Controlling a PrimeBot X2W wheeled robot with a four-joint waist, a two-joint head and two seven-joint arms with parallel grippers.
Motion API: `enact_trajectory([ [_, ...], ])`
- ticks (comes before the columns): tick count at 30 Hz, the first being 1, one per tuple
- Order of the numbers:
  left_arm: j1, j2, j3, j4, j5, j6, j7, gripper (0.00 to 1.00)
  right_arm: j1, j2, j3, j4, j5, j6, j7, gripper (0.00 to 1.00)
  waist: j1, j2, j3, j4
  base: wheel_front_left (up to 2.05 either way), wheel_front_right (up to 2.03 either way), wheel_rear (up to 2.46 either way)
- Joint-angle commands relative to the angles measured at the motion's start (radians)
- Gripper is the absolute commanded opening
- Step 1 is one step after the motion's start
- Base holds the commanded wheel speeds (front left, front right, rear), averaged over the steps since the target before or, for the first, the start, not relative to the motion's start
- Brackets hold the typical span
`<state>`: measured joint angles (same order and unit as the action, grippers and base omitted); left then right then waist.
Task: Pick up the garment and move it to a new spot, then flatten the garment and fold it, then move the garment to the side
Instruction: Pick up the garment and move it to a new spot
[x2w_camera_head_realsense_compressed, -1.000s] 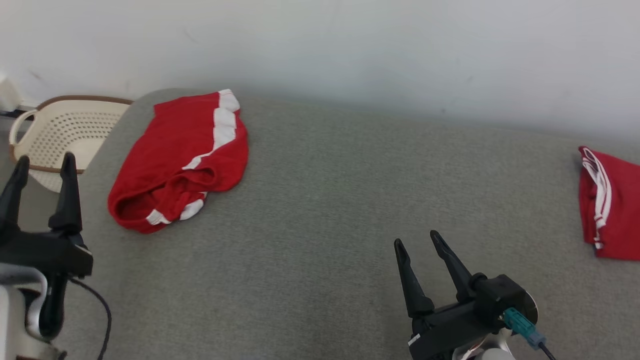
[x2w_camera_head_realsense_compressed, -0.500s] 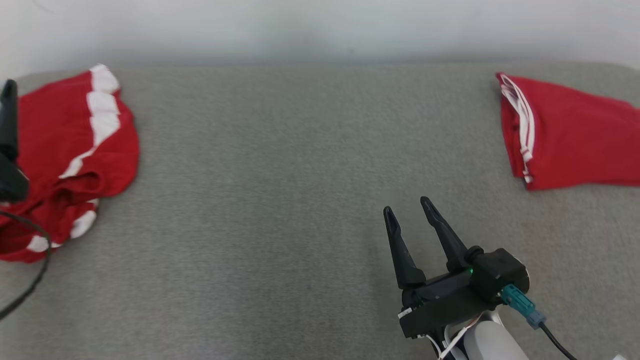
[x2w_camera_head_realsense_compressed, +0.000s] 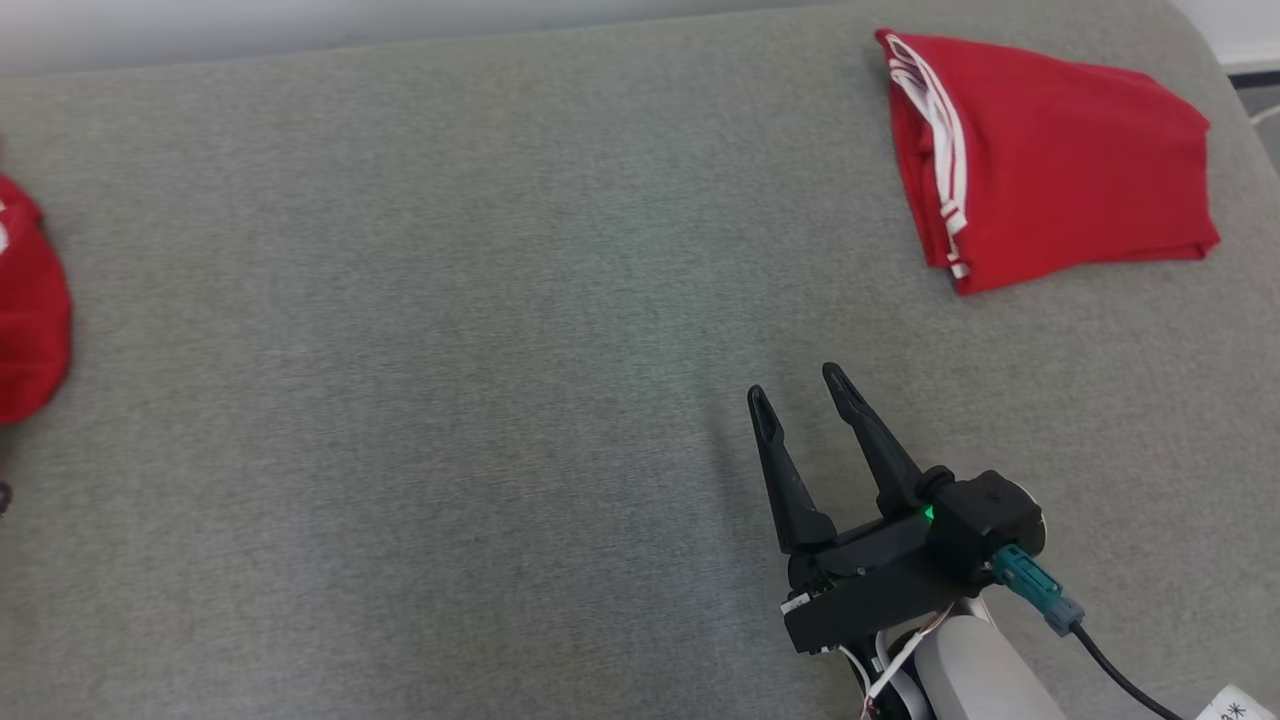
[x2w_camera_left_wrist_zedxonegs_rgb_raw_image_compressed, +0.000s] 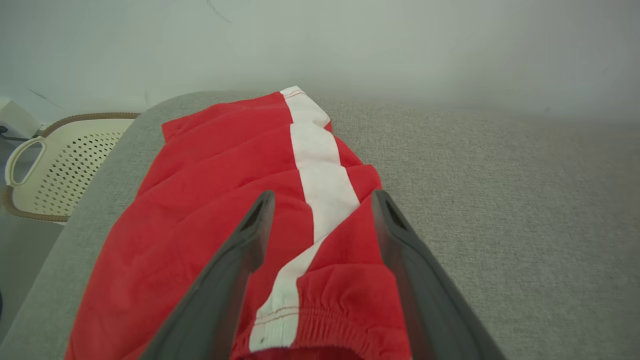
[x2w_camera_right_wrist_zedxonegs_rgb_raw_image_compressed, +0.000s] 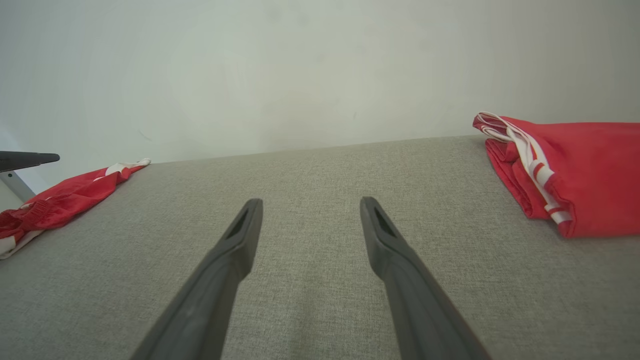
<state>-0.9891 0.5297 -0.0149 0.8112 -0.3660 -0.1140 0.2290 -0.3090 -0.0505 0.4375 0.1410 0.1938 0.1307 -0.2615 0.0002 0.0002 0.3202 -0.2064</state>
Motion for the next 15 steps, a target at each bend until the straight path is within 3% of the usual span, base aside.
enact_trajectory([
  [1, -0.022, 0.015, -0.006, 0.022, 0.004, -0.006, -0.006, 1.00, -0.006, 0.000, -0.001, -0.004, 0.003, 0.000, -0.005, 1.00, -0.0002, -0.0002, 0.031, -0.037, 0.00, 0.00, 0.00],
  [10, -0.032, 0.061, -0.116, 0.157, 0.050, -0.012, 0.146, 1.00, -0.002, 0.000, 0.005, -0.008, 0.001, 0.000, -0.006, 1.00, -0.0002, -0.0002, 0.036, -0.045, 0.00, 0.00, 0.00],
  [15, -0.049, 0.061, -0.138, 0.188, 0.047, -0.011, 0.199, 1.00, -0.006, 0.000, 0.010, -0.005, 0.003, 0.000, -0.006, 1.00, -0.0002, -0.0002, 0.036, -0.041, 0.00, 0.00, 0.00],
])
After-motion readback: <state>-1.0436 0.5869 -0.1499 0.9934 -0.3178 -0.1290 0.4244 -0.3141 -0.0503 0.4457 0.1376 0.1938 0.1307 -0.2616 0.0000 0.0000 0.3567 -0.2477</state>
